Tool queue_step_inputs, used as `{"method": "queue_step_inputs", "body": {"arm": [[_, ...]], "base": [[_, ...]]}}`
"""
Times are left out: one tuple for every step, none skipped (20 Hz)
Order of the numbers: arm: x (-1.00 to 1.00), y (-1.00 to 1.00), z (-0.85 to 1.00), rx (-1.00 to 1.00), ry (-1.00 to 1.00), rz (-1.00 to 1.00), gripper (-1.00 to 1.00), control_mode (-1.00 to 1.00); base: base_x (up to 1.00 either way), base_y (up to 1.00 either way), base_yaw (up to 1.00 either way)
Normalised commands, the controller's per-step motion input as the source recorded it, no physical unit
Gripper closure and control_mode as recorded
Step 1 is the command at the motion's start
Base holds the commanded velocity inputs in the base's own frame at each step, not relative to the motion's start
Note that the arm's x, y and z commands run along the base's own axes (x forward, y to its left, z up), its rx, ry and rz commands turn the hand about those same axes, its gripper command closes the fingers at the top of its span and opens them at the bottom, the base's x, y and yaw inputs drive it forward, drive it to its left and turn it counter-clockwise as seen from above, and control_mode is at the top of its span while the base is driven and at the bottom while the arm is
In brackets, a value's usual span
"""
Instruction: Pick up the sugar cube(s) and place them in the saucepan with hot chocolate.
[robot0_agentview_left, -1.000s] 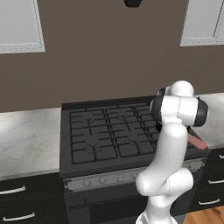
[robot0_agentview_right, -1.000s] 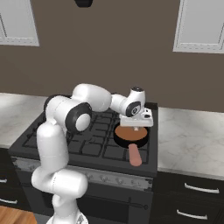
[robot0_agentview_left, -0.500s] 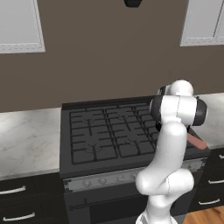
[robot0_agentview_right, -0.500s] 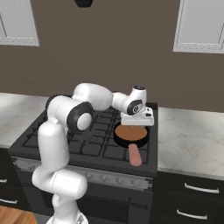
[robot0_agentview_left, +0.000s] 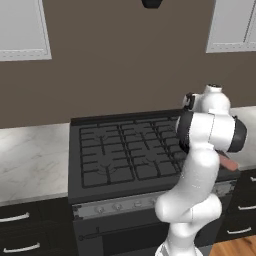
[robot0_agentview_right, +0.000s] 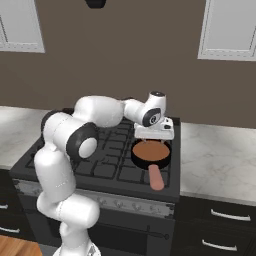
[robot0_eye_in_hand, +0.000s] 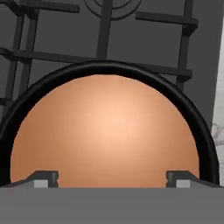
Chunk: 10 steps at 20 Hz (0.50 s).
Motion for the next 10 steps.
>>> {"method": "queue_step_inputs", "body": {"arm": [[-0.66,0.90,1.00,0.00,-0.13,-0.05,-1.00,-1.00],[-0.70,0.91,1.00,0.00,-0.12,-0.05,-1.00,-1.00],[-0.84,0.96,1.00,0.00,-0.15,-0.04,-1.00,-1.00],[-0.89,1.00,1.00,0.00,-0.15,-0.02,-1.00,-1.00],[-0.89,1.00,1.00,0.00,-0.11,-0.03,-1.00,-1.00],[-0.91,1.00,1.00,0.00,-0.11,-0.03,-1.00,-1.00],[-0.89,1.00,0.99,0.00,-0.09,-0.05,-1.00,-1.00],[-0.89,1.00,0.97,0.00,-0.09,-0.06,-1.00,-1.00],[-0.93,1.00,0.91,0.00,-0.08,-0.06,-1.00,-1.00],[-0.91,1.00,0.94,0.00,-0.07,-0.07,-1.00,-1.00]], "base": [[0.00,0.00,0.00],[0.00,0.00,0.00],[0.00,0.00,0.00],[0.00,0.00,0.00],[0.00,0.00,0.00],[0.00,0.00,0.00],[0.00,0.00,0.00],[0.00,0.00,0.00],[0.00,0.00,0.00],[0.00,0.00,0.00]]}}
